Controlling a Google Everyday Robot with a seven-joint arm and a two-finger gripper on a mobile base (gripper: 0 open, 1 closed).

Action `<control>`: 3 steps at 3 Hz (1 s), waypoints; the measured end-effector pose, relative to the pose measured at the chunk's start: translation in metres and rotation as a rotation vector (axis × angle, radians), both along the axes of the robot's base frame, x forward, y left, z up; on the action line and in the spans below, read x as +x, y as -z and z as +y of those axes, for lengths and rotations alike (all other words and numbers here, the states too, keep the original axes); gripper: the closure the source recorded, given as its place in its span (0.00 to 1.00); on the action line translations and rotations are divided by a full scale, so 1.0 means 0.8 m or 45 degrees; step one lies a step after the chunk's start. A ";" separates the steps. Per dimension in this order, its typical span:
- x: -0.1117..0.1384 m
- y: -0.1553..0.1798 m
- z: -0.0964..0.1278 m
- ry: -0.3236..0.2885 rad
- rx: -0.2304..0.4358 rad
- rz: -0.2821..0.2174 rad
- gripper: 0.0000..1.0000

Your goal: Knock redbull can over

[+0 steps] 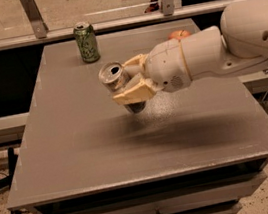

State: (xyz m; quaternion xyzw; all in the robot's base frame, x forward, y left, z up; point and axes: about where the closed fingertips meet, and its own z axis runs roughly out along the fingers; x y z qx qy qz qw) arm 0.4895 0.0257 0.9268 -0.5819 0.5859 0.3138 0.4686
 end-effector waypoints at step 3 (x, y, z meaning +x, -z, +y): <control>-0.014 0.022 -0.045 0.003 -0.779 -0.070 1.00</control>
Offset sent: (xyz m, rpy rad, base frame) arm 0.0044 -0.0894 -0.0197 -0.8106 -0.0866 -0.0318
